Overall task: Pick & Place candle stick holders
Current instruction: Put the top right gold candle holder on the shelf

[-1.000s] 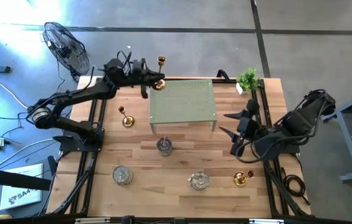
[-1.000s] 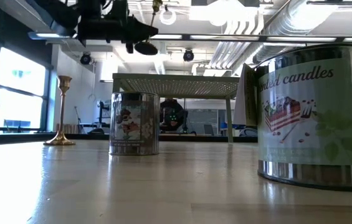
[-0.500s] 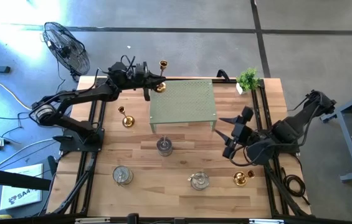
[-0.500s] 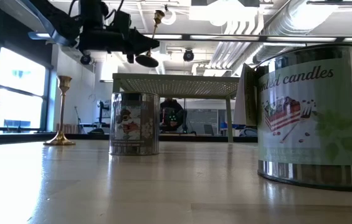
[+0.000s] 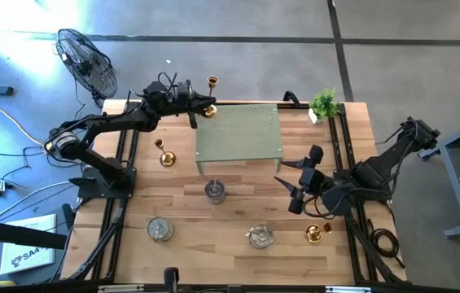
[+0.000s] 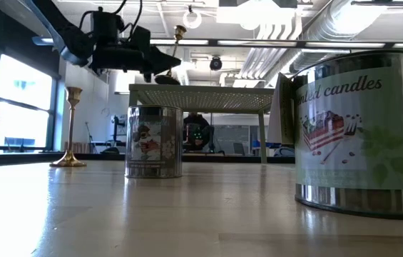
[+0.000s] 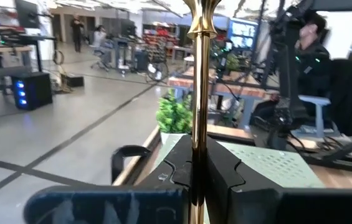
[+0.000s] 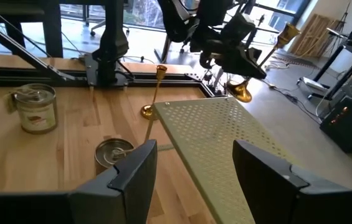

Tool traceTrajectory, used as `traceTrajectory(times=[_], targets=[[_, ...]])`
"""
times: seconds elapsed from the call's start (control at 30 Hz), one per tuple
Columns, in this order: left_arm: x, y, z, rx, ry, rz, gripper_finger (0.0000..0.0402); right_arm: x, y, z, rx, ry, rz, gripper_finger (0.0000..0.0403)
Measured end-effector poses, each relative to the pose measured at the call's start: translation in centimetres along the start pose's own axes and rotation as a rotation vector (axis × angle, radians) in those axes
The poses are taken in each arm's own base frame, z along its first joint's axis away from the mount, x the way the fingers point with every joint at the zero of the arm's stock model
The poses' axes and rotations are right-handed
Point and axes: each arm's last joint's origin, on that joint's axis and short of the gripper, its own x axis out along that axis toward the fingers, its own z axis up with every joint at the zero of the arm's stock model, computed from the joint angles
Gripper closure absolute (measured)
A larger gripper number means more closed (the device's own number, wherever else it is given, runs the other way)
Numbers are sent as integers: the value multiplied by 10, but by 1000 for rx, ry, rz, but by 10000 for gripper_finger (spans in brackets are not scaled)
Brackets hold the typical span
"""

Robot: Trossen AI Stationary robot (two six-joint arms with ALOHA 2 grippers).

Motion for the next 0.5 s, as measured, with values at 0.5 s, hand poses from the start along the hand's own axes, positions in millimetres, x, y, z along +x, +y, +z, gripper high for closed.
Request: traceTrajectory(times=[0.5], targets=[[-7,-2,-16,62,-17,-24,395,0,0,0,4,-2,-3,199]])
